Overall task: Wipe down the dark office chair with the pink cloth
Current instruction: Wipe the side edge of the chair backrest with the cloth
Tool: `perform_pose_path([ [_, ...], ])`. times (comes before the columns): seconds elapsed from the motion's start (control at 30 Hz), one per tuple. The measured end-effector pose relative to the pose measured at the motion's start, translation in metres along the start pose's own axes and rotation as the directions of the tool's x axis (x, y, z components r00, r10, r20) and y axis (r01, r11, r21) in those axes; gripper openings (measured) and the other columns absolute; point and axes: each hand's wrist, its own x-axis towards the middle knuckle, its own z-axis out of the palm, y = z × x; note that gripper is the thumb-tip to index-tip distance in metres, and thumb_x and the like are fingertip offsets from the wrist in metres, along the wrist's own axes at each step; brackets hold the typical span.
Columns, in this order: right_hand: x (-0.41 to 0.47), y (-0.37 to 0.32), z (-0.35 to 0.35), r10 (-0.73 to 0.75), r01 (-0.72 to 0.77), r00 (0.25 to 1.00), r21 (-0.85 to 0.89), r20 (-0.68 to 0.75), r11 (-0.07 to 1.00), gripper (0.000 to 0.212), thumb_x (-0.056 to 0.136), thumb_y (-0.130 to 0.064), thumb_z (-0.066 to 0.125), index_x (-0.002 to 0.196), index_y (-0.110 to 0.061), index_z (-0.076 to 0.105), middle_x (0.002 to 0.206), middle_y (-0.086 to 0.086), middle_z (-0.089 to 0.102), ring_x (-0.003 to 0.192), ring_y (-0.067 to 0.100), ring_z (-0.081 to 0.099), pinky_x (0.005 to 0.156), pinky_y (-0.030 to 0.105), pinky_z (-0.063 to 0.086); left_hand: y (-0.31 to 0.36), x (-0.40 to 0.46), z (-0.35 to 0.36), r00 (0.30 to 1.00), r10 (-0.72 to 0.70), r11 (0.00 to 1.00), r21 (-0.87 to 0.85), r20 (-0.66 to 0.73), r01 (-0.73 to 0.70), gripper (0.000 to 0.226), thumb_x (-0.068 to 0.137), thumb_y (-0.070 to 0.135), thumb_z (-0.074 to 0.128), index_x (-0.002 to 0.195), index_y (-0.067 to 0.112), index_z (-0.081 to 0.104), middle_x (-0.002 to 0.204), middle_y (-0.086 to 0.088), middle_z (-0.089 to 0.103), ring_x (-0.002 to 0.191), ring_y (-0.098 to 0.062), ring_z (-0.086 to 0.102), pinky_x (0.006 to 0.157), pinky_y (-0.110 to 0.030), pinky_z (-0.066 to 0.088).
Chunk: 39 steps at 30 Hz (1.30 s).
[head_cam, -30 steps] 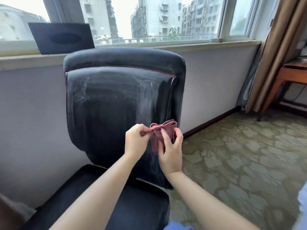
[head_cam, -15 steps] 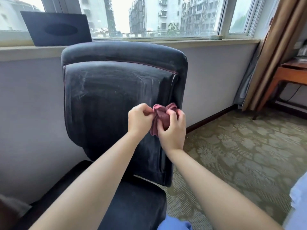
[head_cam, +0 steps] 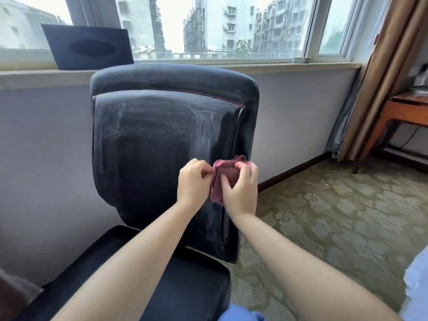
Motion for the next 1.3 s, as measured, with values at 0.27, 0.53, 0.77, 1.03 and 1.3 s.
perform_pose_path([
  [0.27, 0.054, -0.031, 0.006, -0.09, 0.076, 0.984, -0.095, -0.152, 0.993, 0.041, 0.081, -0.022, 0.069, 0.119, -0.007, 0.058, 0.119, 0.013, 0.051, 0.104, 0.028, 0.054, 0.082, 0.022, 0.036, 0.03, 0.063, 0.0, 0.992, -0.007, 0.997, -0.079, -0.127, -0.003, 0.008, 0.08, 0.001, 0.064, 0.076, 0.005, 0.069, 0.073, 0.006, 0.054, 0.069, -0.012, 0.053, 0.06, -0.007, 0.038],
  [0.53, -0.019, 0.027, 0.026, 0.017, -0.025, 0.995, -0.081, -0.097, 0.996, 0.048, 0.079, -0.022, 0.07, 0.119, -0.001, 0.054, 0.119, 0.016, 0.056, 0.107, 0.032, 0.056, 0.091, 0.035, 0.045, -0.023, -0.012, 0.028, 0.992, -0.015, 0.999, -0.052, -0.126, 0.009, 0.011, 0.078, -0.006, 0.064, 0.07, 0.002, 0.066, 0.07, 0.008, 0.051, 0.062, -0.007, 0.05, 0.059, -0.012, 0.041],
  [0.77, -0.077, 0.051, 0.028, 0.185, -0.178, 0.979, -0.076, 0.092, 0.981, 0.043, 0.081, -0.023, 0.068, 0.117, -0.005, 0.051, 0.111, 0.006, 0.056, 0.106, 0.024, 0.055, 0.09, 0.038, 0.047, -0.061, -0.066, 0.037, 0.997, -0.074, 0.996, 0.059, -0.005, 0.074, 0.013, 0.079, -0.005, 0.065, 0.07, 0.004, 0.067, 0.072, 0.0, 0.054, 0.061, -0.017, 0.053, 0.056, -0.032, 0.046],
  [1.03, -0.035, 0.015, 0.006, 0.135, -0.134, 0.988, -0.014, 0.074, 0.991, 0.035, 0.081, -0.021, 0.069, 0.11, -0.008, 0.053, 0.118, 0.006, 0.05, 0.106, 0.024, 0.053, 0.089, 0.035, 0.046, -0.028, -0.048, 0.016, 0.996, -0.083, 0.995, 0.054, -0.031, 0.084, 0.011, 0.083, 0.001, 0.063, 0.076, 0.004, 0.071, 0.073, 0.005, 0.053, 0.064, -0.014, 0.052, 0.06, -0.024, 0.046],
  [1.3, 0.07, -0.052, -0.013, -0.025, 0.029, 0.996, 0.042, -0.087, 0.999, 0.042, 0.083, -0.024, 0.068, 0.119, -0.006, 0.056, 0.12, 0.011, 0.053, 0.11, 0.027, 0.053, 0.096, 0.034, 0.041, 0.038, 0.045, -0.007, 0.981, -0.04, 0.994, -0.108, -0.188, 0.02, 0.008, 0.081, 0.004, 0.067, 0.082, 0.006, 0.074, 0.082, -0.007, 0.066, 0.074, -0.019, 0.062, 0.068, -0.018, 0.042],
])
